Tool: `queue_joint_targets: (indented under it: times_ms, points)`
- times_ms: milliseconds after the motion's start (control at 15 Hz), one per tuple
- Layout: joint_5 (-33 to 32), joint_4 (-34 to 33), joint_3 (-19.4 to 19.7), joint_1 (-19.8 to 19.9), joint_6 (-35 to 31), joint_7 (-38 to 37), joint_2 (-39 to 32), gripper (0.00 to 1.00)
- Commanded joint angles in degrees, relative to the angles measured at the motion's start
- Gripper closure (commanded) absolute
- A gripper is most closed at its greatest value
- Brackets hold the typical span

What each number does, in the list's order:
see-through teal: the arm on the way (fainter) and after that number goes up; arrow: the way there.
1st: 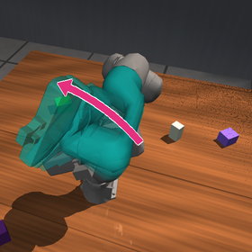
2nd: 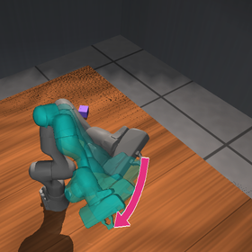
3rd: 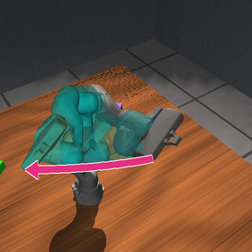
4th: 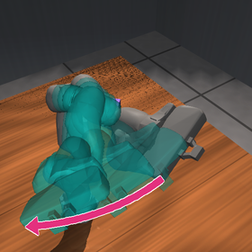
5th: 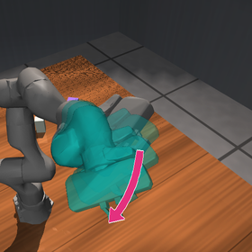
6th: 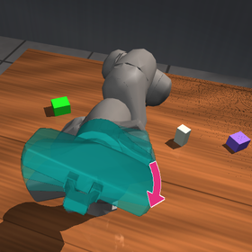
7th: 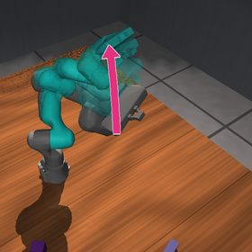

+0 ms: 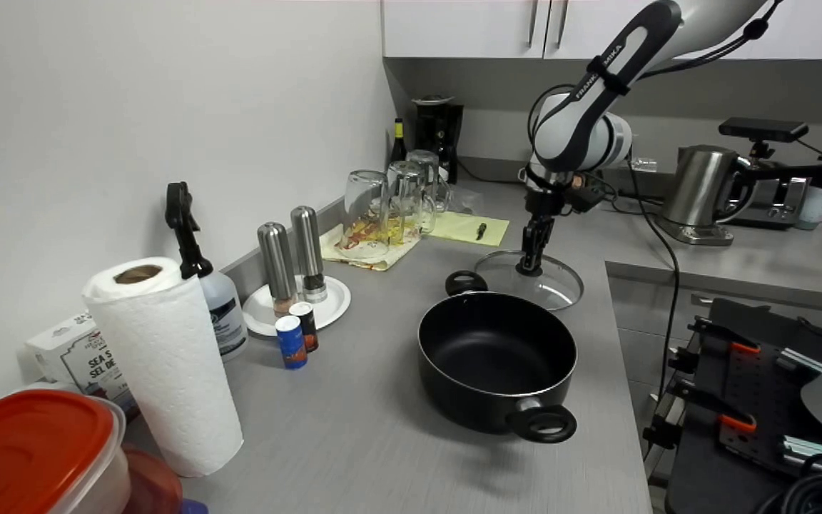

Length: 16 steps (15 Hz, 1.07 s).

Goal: Remove the lid from the top of the pot

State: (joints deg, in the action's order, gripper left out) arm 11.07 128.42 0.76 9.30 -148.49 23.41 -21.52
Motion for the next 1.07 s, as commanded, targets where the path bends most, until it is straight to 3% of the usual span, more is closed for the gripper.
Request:
queue_joint_targets:
  times_ms: [0,533,600,667,800,1000]
  points:
    - [0.8,-1.5,-2.1,1.1,-2.6,-1.3,-2.8,0.75]
    - [0.2,-2.2,-3.8,2.3,-3.6,-2.3,-5.3,0.75]
    - [0.1,-2.2,-3.8,2.3,-3.5,-2.5,-5.4,0.7]
    - [0.0,-2.3,-3.8,2.3,-3.5,-2.6,-5.4,0.25]
    - [0.0,-2.5,-3.9,2.3,-3.5,-2.8,-5.4,0.19]
    - [0.1,-2.5,-4.0,2.2,-3.7,-3.0,-4.9,0.0]
